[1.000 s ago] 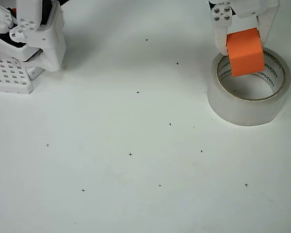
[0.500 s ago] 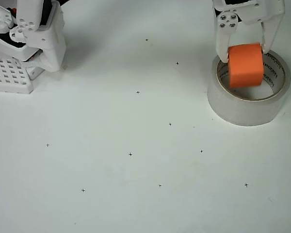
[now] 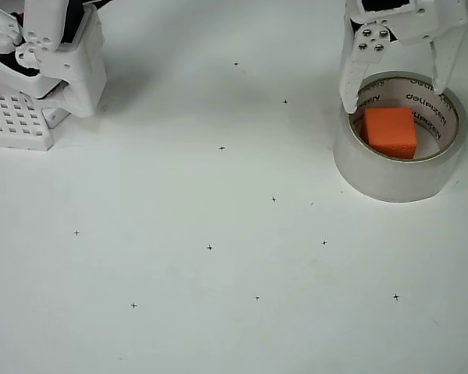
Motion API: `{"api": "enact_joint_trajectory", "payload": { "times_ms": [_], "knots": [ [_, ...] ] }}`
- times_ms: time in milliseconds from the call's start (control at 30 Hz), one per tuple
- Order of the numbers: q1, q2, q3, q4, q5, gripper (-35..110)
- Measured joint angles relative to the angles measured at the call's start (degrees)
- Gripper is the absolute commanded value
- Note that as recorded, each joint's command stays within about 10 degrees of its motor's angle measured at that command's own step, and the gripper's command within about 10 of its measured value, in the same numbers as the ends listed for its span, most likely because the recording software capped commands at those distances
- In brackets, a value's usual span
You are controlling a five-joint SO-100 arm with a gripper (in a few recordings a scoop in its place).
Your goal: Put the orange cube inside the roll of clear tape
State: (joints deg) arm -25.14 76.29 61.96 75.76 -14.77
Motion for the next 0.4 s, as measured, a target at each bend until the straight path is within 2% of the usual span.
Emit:
{"api": "enact_joint_trajectory", "payload": {
  "times_ms": [400],
  "knots": [
    [2.37, 0.35, 0.70, 0.00, -0.09, 42]
  ]
}}
